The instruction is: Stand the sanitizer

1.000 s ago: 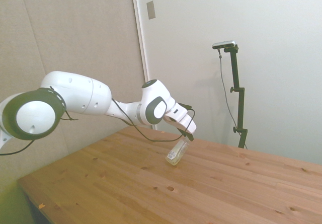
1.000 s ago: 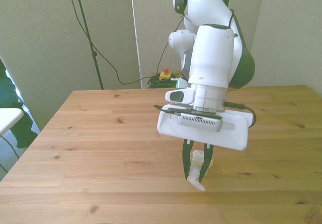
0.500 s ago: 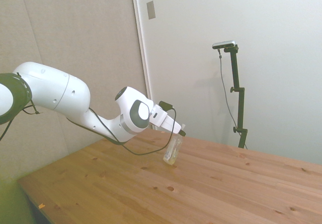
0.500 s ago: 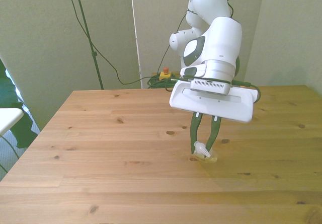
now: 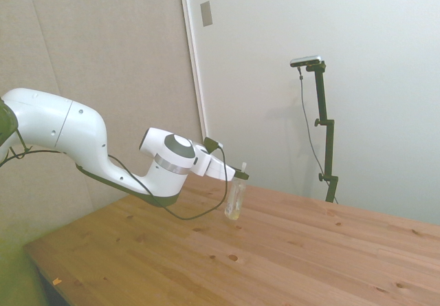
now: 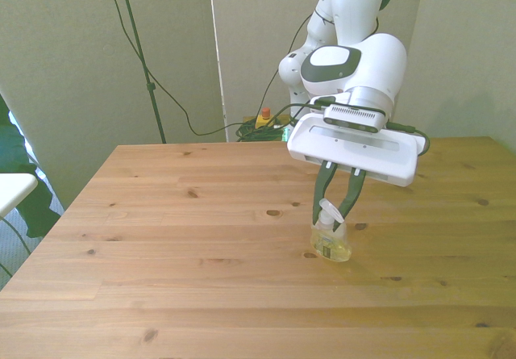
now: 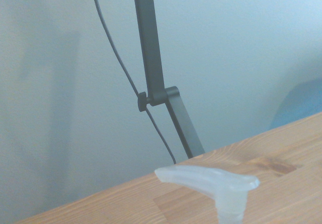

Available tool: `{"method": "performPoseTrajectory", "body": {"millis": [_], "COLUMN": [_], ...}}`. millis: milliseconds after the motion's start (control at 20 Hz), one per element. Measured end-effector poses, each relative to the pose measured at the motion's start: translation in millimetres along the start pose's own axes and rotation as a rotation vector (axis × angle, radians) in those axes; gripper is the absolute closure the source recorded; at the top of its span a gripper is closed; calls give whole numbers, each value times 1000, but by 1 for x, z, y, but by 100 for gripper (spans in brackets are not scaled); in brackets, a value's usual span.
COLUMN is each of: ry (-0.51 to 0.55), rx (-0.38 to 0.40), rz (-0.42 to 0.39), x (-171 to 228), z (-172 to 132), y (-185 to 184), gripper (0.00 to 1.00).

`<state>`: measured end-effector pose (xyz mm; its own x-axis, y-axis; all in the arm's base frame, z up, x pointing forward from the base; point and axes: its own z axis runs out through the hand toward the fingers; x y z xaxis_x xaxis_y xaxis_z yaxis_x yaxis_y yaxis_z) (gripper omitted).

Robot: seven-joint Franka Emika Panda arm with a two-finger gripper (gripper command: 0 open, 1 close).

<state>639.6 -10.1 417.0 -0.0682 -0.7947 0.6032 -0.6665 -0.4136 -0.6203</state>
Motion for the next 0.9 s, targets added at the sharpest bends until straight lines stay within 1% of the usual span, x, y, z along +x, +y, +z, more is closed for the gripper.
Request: {"method": "performPoseTrajectory", "body": {"millis": [350, 550, 750, 800, 900], "ry": [76, 128, 165, 167, 168], "rx": [46, 76, 87, 89, 89], "rz": [-6, -17, -28, -29, -29], "x": [-16, -31, -42, -43, -42], "z": [-7, -9, -7, -7, -7], "y": [8, 15, 22, 22, 23], "gripper": [100, 100, 100, 0, 0]}}
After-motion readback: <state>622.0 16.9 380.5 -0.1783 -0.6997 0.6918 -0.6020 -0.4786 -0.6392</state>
